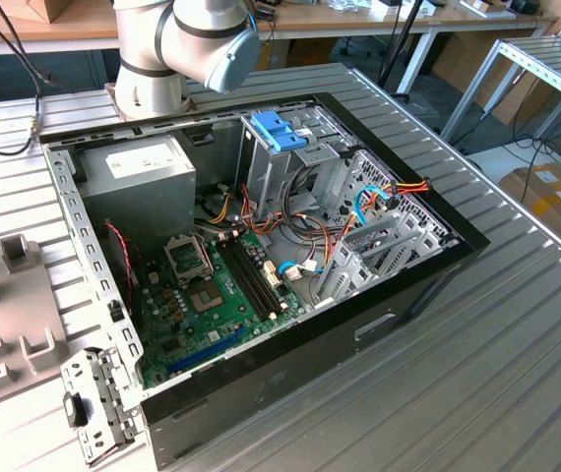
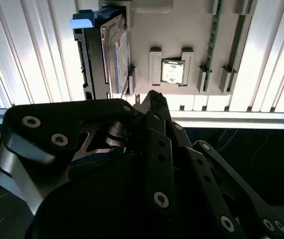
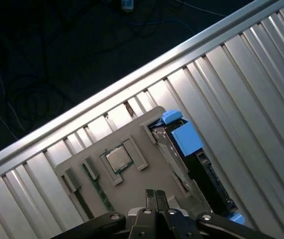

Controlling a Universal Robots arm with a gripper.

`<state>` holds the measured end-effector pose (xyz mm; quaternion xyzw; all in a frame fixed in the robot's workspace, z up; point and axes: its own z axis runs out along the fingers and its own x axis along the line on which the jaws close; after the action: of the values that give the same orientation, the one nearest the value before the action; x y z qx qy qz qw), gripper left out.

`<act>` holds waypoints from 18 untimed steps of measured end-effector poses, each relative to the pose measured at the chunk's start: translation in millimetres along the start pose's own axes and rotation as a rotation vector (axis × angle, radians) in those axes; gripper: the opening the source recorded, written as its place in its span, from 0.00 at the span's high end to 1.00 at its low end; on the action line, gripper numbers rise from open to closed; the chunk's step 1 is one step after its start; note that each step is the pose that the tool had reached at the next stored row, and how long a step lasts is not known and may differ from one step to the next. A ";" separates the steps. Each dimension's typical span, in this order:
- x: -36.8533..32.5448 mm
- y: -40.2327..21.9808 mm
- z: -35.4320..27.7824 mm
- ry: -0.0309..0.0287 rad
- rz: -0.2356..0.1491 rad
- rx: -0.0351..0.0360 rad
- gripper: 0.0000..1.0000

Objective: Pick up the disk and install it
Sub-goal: 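Pick up the disk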

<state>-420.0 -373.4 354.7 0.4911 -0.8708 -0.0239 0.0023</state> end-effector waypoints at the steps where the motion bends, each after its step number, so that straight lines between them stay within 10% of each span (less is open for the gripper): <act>1: 0.0 0.0 0.0 0.0001 -0.003 -0.0001 0.89; 18: 0.0 0.0 0.3 0.0037 -0.084 -0.0016 0.89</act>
<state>-420.1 -373.4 354.4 0.5272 -0.8494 -0.0238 0.0032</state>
